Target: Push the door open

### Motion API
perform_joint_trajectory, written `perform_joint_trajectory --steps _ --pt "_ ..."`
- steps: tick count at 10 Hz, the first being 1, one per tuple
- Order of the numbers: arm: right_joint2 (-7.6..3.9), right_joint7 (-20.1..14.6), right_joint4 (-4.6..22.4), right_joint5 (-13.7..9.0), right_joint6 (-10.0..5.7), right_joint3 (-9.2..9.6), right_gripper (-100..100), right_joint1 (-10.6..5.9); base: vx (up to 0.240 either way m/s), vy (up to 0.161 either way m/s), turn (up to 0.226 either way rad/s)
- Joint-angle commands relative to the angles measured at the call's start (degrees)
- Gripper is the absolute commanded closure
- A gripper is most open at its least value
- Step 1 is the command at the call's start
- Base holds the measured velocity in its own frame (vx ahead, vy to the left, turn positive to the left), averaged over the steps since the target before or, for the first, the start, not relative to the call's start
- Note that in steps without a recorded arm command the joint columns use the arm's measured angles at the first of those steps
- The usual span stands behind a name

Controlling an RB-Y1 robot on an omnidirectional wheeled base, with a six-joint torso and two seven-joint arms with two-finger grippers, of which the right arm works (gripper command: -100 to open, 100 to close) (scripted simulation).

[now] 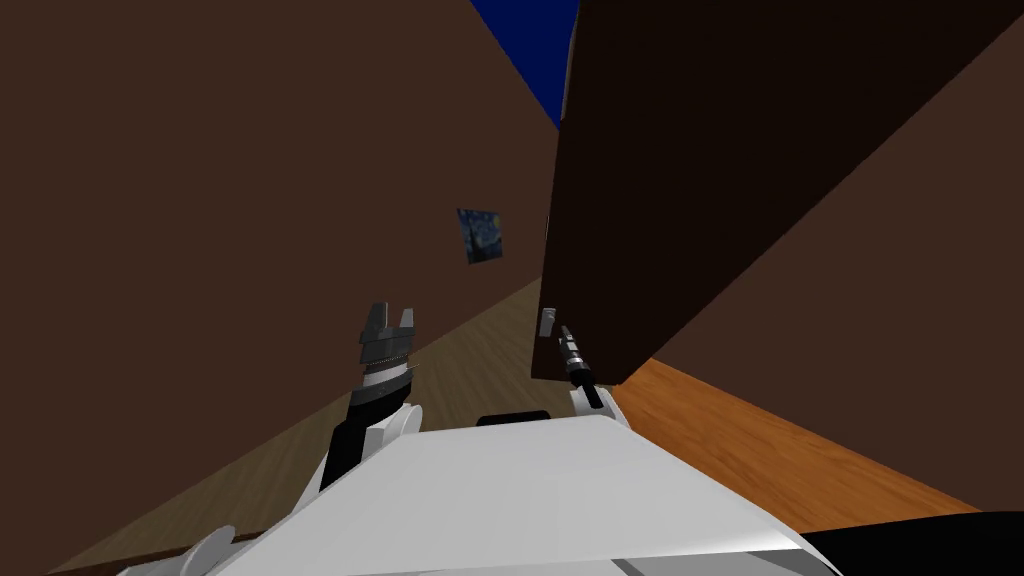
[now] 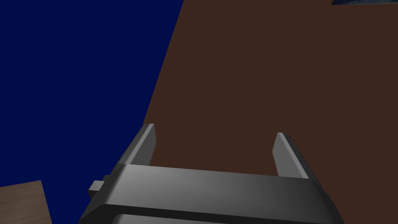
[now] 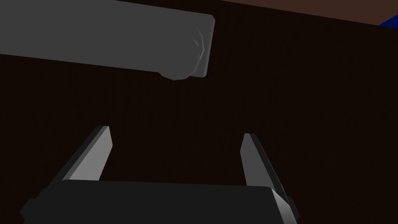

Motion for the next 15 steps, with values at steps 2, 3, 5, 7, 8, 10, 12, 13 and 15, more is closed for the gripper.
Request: perform_joint_trajectory --steps 2,3,5,7,8,10,12,13,15 --pt "-0.04 0.48 1.11 -0.31 -0.39 -0.55 -100 -1.16 0.255 -0.04 0.014" --pt "0.82 0.67 1.6 -0.43 -0.58 -0.79 -100 -1.64 0.244 0.017 0.012" --pt "3.02 0.92 2.28 -0.6 -0.84 -1.11 -100 -2.29 0.185 0.052 0.007" --pt "2.36 0.88 2.33 -0.55 -0.92 -1.09 100 -2.19 0.033 0.009 0.0" --pt "2.36 0.88 2.33 -0.55 -0.92 -1.09 100 -2.19 -0.033 -0.003 0.005" --pt "2.36 0.88 2.33 -0.55 -0.92 -1.09 100 -2.19 -0.019 -0.004 0.008" --pt "2.36 0.88 2.33 -0.55 -0.92 -1.09 100 -2.19 -0.003 0.001 -0.002" --pt "0.9 0.94 2.37 -0.85 -0.51 -2.07 100 -2.19 0.117 0.047 -0.071" --pt "0.05 0.96 2.25 -1.17 -0.23 -3.16 100 -2.27 0.158 0.096 -0.074"
